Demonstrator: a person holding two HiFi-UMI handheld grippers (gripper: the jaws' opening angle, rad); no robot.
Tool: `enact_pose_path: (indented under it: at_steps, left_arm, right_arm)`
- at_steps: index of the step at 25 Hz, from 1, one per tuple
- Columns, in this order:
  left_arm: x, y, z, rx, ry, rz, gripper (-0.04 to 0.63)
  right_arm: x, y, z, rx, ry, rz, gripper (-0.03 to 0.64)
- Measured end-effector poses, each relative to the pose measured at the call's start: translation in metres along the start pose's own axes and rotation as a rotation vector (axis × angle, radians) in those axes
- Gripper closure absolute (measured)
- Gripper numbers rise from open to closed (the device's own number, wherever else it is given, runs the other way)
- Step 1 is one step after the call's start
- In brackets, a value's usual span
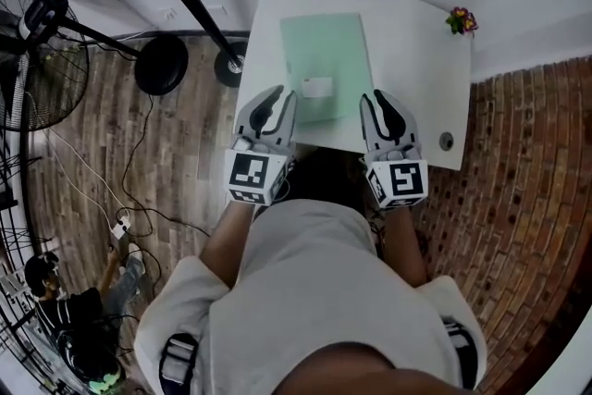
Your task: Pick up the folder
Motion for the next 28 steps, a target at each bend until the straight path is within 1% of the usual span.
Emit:
enact_pose_path:
  at_steps: [5,14,21,25,28]
  left_arm:
    - [-0.014,-0.003,0.007,-0.006,0.005,0.008,0.528]
    - [-0.05,-0.007,0.013,-0.012,0.032,0.028,0.528]
    - [-0.078,-0.02,0.017,-0.004,0.056,0.078,0.528]
    - [-0.089,-0.031,0.021,0.022,0.073,0.111,0.528]
    - [-0.096,-0.041,0.023,0.026,0.077,0.141,0.528]
  right_arm:
    - [-0.012,-0.009,-0.01,-0.019,-0.008,0.012,0.529]
    - [-0.043,-0.021,-0.044,-0.028,0.029,0.017,0.525]
    - [-0.066,-0.038,-0.071,-0.055,0.051,0.053,0.523]
    - [-0.076,-0.05,-0.081,-0.069,0.063,0.086,0.522]
    - [-0.083,-0.059,-0.088,-0.076,0.074,0.109,0.52]
Point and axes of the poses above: the fingertips, and each gripper's own axes: x backward along the fingers, z to its left, y out of its top, the point moved 10 cm from there along x, backward along the fingers, and after that the axes turned 13 degrees about -z, right-handed, at the moved point
